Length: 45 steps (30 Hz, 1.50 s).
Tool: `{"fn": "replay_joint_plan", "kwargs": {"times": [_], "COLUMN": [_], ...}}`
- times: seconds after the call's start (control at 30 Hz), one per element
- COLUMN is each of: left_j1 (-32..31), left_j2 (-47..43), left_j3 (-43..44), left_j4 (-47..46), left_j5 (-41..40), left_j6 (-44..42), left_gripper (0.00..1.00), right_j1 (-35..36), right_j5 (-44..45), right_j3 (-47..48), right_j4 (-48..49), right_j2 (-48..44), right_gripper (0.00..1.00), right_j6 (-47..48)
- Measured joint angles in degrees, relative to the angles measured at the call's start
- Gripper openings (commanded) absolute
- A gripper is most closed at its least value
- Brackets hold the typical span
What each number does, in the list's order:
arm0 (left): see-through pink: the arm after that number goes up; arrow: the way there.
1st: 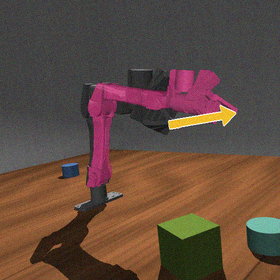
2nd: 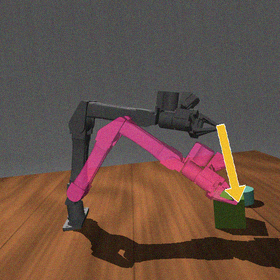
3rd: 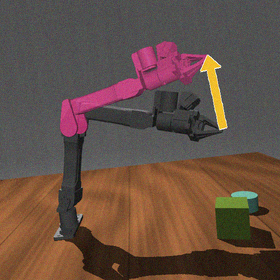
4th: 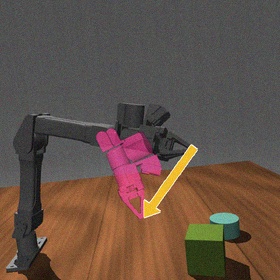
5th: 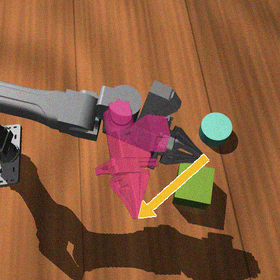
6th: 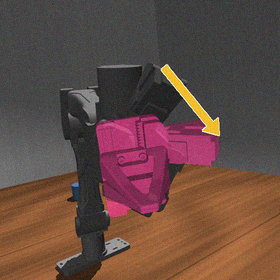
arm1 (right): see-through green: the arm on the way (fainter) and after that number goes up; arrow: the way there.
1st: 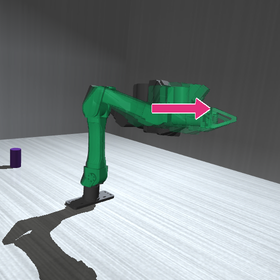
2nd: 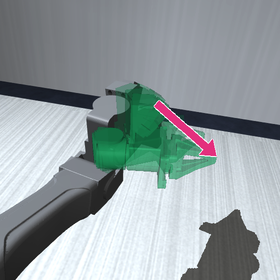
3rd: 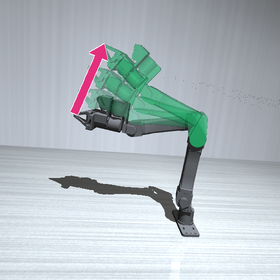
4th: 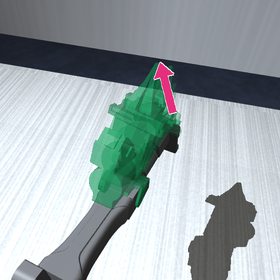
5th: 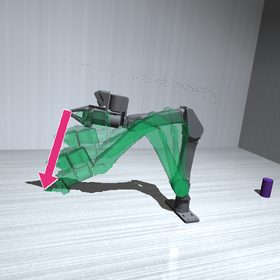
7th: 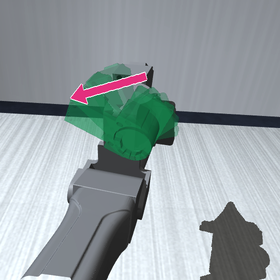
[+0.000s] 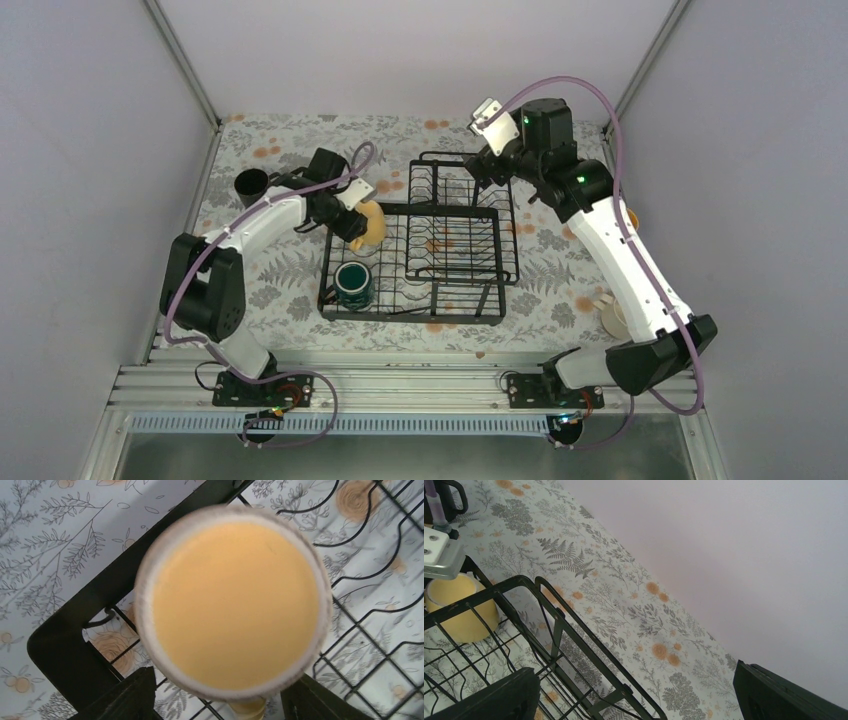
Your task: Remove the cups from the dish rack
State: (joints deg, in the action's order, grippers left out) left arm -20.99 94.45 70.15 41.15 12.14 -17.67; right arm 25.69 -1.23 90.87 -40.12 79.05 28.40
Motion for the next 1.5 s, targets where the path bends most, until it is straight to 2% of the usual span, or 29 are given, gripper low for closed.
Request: {"fn": "replay_joint_plan", "kwargs": {"times": [0.1, 0.23, 0.4, 0.63, 0.77, 0.97, 1.1, 1.3, 1.5], "left_j1": [-0.1, -0.1, -0.1, 0.0, 0.7, 4.7, 6.8, 6.1, 6.3], "left_j2": [0.4, 1.7, 1.8, 1.2, -0.5, 0.1, 4.6, 9.8, 16.3], "left_j3": [-0.9, -1.1, -1.1, 2.1, 12.0, 42.0, 62.1, 64.4, 64.1], "left_j4": [-1.5, -2.1, -1.2, 2.6, 9.6, 17.2, 23.7, 33.5, 37.4], "left_j5": [-1.9, -3.0, -2.6, -2.5, 0.3, 12.7, 24.8, 41.1, 47.8], "left_j6": [-0.3, -0.7, -1.4, -2.9, -4.2, -4.1, -4.0, -6.1, -6.8], "left_gripper": [0.48, 0.25, 0.03, 0.02, 0.02, 0.02, 0.02, 0.02, 0.02], "right_j1": [0.0, 0.0, 0.0, 0.0, 0.0, 2.2, 6.7, 13.8, 16.0], "right_j5": [-0.1, -0.1, -0.2, -1.8, -4.5, -7.8, -6.0, 3.0, 8.4], "right_j3": [-0.7, -1.1, -1.2, 0.6, 3.8, 2.5, -4.1, -17.9, -27.3], "right_j4": [0.3, 0.3, 0.3, -1.0, -1.4, 1.5, 7.5, 20.5, 33.7], "right_j2": [-0.4, -0.7, -1.2, -1.8, -2.0, -3.9, -7.1, -10.4, -11.7], "right_gripper": [1.00, 1.00, 1.00, 1.00, 1.00, 1.00, 1.00, 1.00, 1.00], "right_j6": [-0.3, -0.6, -0.6, -0.5, -0.3, 2.4, 7.6, 18.6, 26.2]}}
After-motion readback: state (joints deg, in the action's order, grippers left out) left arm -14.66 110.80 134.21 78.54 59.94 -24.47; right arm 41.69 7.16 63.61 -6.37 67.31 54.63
